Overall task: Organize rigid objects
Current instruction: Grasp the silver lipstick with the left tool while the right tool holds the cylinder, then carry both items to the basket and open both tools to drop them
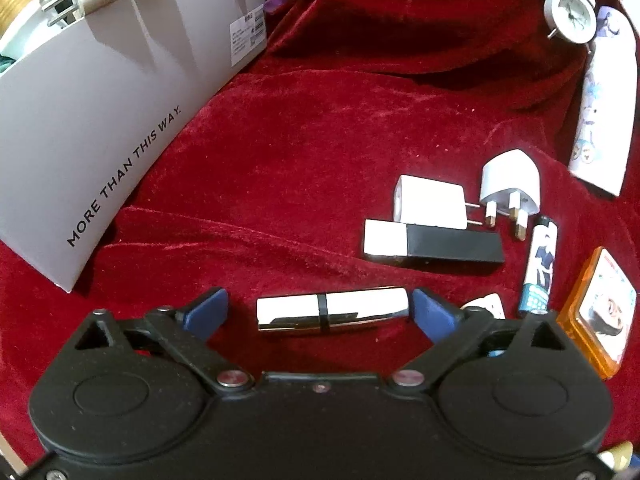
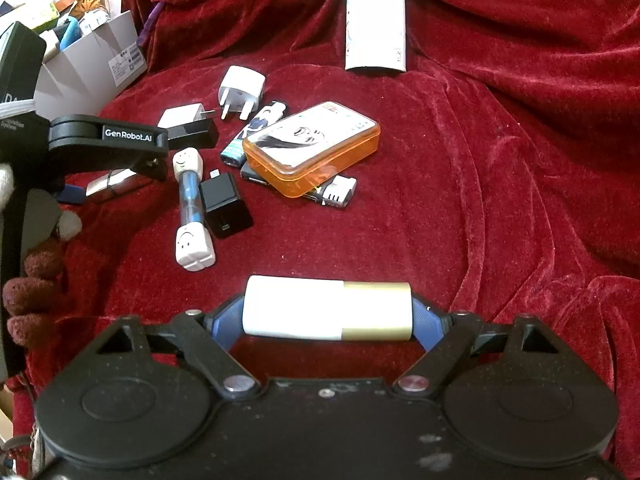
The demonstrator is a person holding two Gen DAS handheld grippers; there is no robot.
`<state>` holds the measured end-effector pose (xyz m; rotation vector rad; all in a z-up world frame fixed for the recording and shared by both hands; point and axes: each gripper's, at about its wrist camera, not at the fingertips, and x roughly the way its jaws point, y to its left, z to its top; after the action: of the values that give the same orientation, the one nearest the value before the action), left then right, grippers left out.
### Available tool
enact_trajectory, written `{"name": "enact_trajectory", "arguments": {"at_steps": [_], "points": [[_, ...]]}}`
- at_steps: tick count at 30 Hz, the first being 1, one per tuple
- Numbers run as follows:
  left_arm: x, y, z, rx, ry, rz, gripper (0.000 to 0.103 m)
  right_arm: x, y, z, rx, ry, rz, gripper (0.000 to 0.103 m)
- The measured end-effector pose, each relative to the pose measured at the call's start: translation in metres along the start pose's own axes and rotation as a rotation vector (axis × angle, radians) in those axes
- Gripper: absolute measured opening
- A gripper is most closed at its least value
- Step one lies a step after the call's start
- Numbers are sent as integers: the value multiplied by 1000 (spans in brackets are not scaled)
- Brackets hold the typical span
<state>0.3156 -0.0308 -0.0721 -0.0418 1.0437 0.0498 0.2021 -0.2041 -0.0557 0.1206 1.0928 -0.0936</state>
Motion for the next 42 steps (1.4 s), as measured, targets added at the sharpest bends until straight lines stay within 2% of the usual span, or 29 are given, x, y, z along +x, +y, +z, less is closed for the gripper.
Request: {"name": "enact_trajectory", "arguments": {"at_steps": [1, 2, 13, 21, 31, 37, 42], "points": [[-2, 1, -1, 7, -16, -7, 74, 0, 0, 0, -1, 0, -1, 85], [-4, 1, -1, 18, -27, -12, 68, 0, 1, 0, -2, -1, -3, 85], [-28, 20, -8, 22, -46, -82, 68, -17, 1, 3, 26, -44, -37, 85], [-85, 33, -26, 64, -122, -120, 68, -50, 11, 1, 15, -94, -34, 85], [-155, 48, -78, 131, -174, -158, 68, -103, 21, -33, 6, -121, 42, 85], [-171, 54, -114, 127, -121, -199, 68, -124, 15, -63, 11, -91, 77, 85], [-177, 50, -145, 166, -80, -205, 68, -132, 15, -90, -19, -42, 87, 85]]}}
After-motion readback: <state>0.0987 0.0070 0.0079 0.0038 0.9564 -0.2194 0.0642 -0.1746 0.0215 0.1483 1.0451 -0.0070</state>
